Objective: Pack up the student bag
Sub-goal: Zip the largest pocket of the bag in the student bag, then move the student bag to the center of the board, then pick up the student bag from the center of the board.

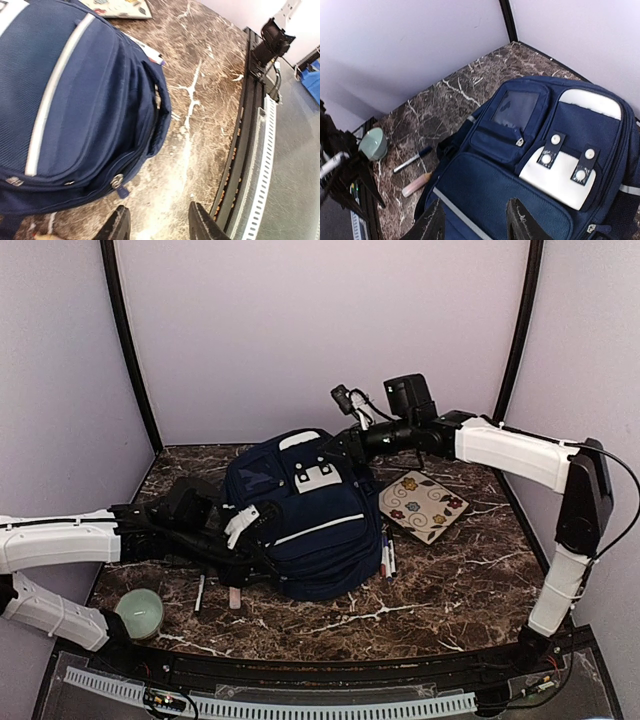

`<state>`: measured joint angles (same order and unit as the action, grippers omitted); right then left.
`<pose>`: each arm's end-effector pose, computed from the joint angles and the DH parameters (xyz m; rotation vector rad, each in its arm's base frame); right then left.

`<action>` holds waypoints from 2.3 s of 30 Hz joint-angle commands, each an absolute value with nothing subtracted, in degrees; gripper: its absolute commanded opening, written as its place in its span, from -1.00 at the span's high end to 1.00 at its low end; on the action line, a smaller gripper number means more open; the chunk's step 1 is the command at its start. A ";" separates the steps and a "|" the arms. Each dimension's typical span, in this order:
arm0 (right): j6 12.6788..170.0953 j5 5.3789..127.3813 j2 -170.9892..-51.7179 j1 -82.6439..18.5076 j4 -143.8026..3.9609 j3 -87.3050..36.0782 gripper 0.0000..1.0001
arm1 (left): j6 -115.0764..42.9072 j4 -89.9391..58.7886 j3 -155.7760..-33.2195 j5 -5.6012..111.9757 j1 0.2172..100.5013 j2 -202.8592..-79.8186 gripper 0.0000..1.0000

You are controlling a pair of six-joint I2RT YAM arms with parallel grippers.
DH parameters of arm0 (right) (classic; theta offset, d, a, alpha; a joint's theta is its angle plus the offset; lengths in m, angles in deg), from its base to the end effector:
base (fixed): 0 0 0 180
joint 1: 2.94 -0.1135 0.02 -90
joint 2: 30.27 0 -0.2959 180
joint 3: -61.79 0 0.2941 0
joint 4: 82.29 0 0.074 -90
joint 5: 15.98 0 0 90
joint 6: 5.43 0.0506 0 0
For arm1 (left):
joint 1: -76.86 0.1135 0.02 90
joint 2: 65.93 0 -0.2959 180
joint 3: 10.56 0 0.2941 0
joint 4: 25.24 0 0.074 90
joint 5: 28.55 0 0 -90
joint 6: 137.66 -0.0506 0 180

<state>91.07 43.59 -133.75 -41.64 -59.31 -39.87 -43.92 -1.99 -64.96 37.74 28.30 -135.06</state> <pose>0.3662 0.3262 0.3426 -0.9161 1.8810 1.0242 0.1792 -0.2338 0.2412 1.1090 2.0633 -0.9402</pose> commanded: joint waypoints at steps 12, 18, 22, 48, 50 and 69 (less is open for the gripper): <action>70.05 50.41 -132.88 -58.66 -41.17 -29.37 0.33 | -31.78 -2.71 -58.77 56.32 33.95 -133.38 0.09; 66.80 62.50 -134.65 -60.51 -42.39 -26.27 0.19 | -31.04 -3.21 -59.60 59.24 36.71 -134.81 0.10; 64.12 66.80 -131.93 -60.51 -43.94 -22.70 -0.05 | -26.68 -4.98 -59.95 64.42 39.29 -134.98 0.01; 64.69 74.66 -149.14 -41.55 -43.39 -43.07 -0.17 | -18.72 -18.73 -60.95 55.43 50.12 -143.25 0.03; 64.80 74.03 -146.81 -41.29 -42.67 -41.85 -0.18 | -21.17 -20.94 -58.53 53.81 49.07 -140.46 0.04; 70.77 59.67 -117.84 -40.12 -43.45 -24.33 -0.98 | -64.91 -20.97 -66.92 48.71 32.39 -153.02 0.22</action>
<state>68.04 64.35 -122.28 -40.66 -39.51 -28.15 -54.52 -23.60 -61.49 48.24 32.37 -149.17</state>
